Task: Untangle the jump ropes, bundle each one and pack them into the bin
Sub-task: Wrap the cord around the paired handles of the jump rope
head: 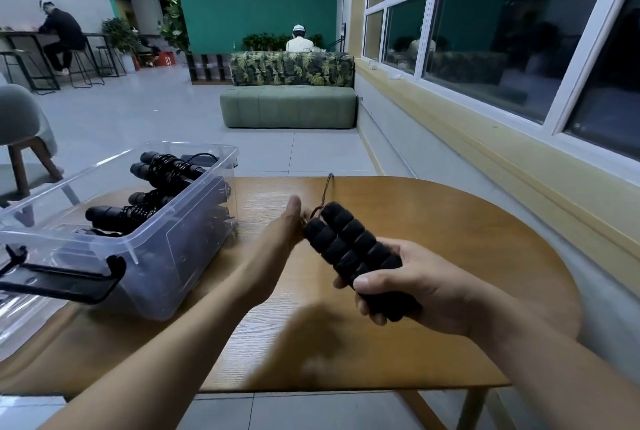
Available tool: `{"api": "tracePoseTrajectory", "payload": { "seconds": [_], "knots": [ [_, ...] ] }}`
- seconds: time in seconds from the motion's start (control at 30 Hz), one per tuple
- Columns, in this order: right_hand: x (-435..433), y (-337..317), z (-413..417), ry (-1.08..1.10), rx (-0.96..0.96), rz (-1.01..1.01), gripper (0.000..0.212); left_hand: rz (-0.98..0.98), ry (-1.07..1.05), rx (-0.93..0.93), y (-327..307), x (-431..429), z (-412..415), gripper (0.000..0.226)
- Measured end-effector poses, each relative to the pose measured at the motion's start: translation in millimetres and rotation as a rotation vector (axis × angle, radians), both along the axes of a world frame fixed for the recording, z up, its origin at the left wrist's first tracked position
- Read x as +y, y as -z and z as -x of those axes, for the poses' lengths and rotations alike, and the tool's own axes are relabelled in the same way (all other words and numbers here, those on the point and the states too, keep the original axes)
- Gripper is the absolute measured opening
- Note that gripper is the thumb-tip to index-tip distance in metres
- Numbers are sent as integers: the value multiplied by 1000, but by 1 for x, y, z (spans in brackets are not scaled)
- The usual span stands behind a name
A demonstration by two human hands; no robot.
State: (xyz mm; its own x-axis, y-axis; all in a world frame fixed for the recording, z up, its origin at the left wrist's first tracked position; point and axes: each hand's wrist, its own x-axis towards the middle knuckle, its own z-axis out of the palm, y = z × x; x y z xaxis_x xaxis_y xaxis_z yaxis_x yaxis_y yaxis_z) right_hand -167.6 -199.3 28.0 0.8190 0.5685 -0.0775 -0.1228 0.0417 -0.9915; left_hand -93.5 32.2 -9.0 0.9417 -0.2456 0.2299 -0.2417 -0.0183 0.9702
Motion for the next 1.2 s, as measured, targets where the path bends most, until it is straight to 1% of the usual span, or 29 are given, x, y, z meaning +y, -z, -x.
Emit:
{"api": "tracePoseTrajectory", "payload": {
  "seconds": [0.07,0.1,0.17,0.2,0.3,0.37,0.47,0.57,0.6,0.67,0.7,0.77,0.87,0.97,1.03,1.13,1.2],
  "knots": [
    [1,-6,2,6,-38,-96,44,34,54,4,-3,-4,5,75],
    [3,-9,4,9,-71,-149,41,7,73,-14,-5,-9,9,74],
    [5,-15,6,30,-140,-220,38,-126,91,-64,-5,-17,18,66],
    [5,-17,6,60,-166,-225,37,-199,98,-89,-4,-22,23,60],
    [7,-14,3,203,-234,-161,39,-364,130,-159,-5,-37,36,39],
    [9,-10,1,255,-246,-137,41,-509,116,-210,-1,-45,39,32],
    [10,-9,0,190,-200,-133,48,-750,88,-284,1,-49,40,37],
    [8,-8,3,139,-179,-64,57,-981,153,-414,-2,-48,44,33],
    [8,-7,2,161,-201,-31,56,-998,166,-395,-2,-48,45,32],
    [6,-6,-2,262,-235,14,51,-961,142,-318,0,-49,46,24],
    [3,-6,-5,318,-242,34,50,-948,127,-312,3,-49,45,19],
    [-7,-4,-12,390,-253,85,54,-971,120,-354,3,-50,46,16],
    [-19,-2,-20,418,-267,171,62,-1026,91,-401,0,-49,46,17],
    [-28,4,-28,441,-291,278,63,-1112,38,-455,-9,-43,45,23],
    [-35,9,-33,458,-309,357,60,-1096,28,-494,-12,-39,42,24],
    [-44,13,-36,427,-349,577,52,-1056,62,-527,-12,-30,40,21],
    [-45,16,-35,348,-359,755,46,-1035,61,-560,-13,-23,38,24]
  ]
}}
